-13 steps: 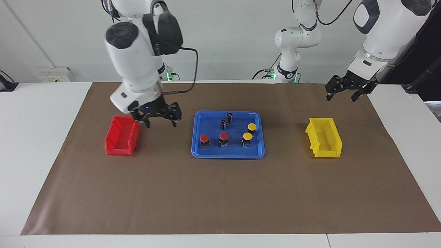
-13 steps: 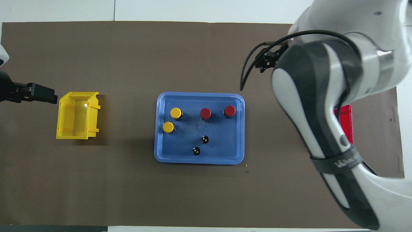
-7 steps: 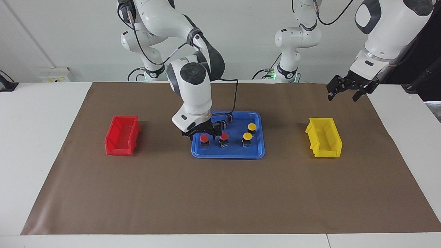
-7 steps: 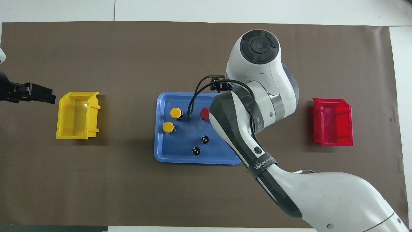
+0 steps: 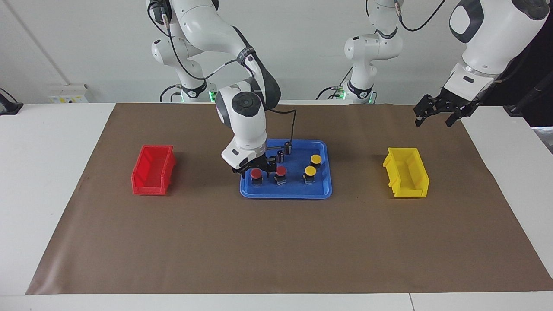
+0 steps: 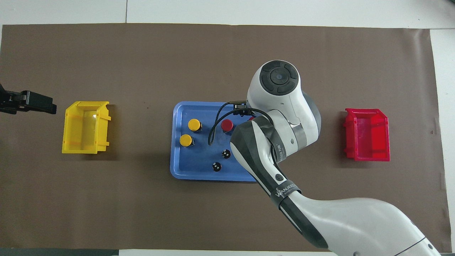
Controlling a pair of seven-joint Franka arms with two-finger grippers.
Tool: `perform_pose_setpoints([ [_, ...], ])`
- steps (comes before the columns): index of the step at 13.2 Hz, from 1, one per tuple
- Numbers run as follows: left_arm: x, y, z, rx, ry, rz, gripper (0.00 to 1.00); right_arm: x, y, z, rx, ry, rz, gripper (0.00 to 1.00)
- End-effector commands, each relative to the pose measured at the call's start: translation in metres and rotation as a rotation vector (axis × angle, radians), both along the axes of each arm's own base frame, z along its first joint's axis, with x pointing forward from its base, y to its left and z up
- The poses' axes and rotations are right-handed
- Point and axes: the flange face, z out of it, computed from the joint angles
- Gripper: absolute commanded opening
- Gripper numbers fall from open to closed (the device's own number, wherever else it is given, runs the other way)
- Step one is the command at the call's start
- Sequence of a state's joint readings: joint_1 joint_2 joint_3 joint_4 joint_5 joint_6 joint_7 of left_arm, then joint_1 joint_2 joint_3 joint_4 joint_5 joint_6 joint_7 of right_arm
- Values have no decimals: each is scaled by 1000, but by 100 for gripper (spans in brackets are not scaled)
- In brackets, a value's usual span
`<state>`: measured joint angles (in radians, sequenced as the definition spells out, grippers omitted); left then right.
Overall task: Sort red and yellow buttons by color
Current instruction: 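Reach the right gripper into the tray and grasp a red button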
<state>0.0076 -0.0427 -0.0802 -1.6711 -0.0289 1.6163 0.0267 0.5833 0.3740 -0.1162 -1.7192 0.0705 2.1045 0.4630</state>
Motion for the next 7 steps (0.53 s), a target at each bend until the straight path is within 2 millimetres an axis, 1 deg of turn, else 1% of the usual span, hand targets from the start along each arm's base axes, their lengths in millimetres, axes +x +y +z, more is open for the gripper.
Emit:
perform_pose_setpoints([
  [1, -7, 4, 1, 4, 5, 20, 100, -12, -5, -3, 7, -14, 0, 81],
  [2, -7, 4, 1, 4, 6, 19, 100, -11, -5, -7, 10, -23, -1, 79],
  [4, -7, 4, 2, 3, 2, 23, 100, -17, -1, -19, 14, -33, 9, 78],
  [6, -6, 5, 2, 3, -1, 26, 100, -21, 3, -23, 12, -29, 17, 76],
  [7, -6, 5, 2, 3, -4, 24, 100, -24, 7, -24, 10, -27, 24, 73],
])
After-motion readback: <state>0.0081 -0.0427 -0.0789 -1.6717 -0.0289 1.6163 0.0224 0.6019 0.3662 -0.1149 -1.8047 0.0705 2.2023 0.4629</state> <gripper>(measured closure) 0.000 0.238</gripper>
